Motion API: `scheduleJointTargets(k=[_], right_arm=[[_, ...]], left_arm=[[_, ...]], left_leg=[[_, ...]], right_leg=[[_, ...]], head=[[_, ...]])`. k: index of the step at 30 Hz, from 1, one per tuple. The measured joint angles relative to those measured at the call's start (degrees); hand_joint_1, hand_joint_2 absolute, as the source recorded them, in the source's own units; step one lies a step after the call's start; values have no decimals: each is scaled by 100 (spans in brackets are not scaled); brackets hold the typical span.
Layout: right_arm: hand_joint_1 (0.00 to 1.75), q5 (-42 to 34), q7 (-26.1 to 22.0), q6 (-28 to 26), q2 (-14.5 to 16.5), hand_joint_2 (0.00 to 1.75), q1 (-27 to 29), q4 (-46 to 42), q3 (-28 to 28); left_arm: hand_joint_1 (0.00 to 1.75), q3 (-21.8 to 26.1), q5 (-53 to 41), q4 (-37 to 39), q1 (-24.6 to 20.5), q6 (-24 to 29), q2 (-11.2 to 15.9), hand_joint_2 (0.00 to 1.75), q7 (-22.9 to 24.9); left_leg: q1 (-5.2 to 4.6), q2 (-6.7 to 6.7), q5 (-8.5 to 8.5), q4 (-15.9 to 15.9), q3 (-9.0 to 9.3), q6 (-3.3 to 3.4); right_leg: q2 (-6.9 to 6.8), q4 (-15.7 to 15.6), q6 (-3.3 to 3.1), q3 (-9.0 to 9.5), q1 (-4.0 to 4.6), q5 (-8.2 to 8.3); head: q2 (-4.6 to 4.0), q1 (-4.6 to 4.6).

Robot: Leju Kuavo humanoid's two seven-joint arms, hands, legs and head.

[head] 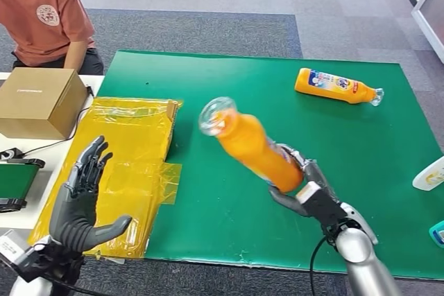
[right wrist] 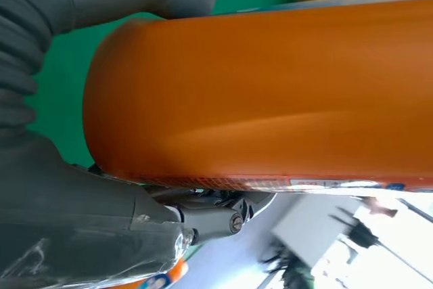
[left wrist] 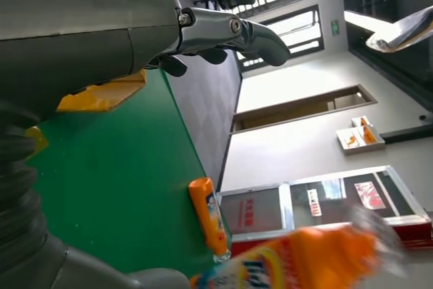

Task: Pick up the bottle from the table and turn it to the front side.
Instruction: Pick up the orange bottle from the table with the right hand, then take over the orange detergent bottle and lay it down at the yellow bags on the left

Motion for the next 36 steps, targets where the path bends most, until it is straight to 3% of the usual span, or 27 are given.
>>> scheduleJointTargets(k=[2,5,9,13,23,36], right_arm=[[175,-568,-155,200,134,175,126,-333,-184],[175,-781,-252,281,298,175,289,-715,-305],[175,-470,-348,166,489,175,439,-990,-235],[175,-45,-428,-24,611,175,450,-1015,110],[175,790,-326,-481,780,175,9,-498,1312],[175,992,-17,-635,868,175,-781,372,2008]], left_arm=[[0,27,73,1,-2,30,0,175,0],[0,50,239,6,-28,18,-1,175,16],[0,61,619,53,-223,-165,-23,175,140],[0,-58,973,209,-730,-395,-34,175,381],[0,-1002,1684,1198,-2167,-867,-44,175,1094],[0,-2054,2215,2420,-2765,-1246,45,175,1439]], left_leg=[[0,0,-1,0,0,-1],[0,0,-1,0,0,-2],[1,0,0,0,1,-2],[1,0,3,0,1,-2],[0,0,14,0,0,2],[1,1,14,0,-1,2]], right_leg=[[0,0,-1,-1,0,-1],[0,0,-2,-2,0,-2],[0,0,-2,-3,0,-1],[0,1,-3,-2,1,4],[0,1,1,-2,0,15],[1,2,0,-4,0,15]], head=[[1,1],[0,1],[-1,-1],[-1,0],[1,0],[0,1]])
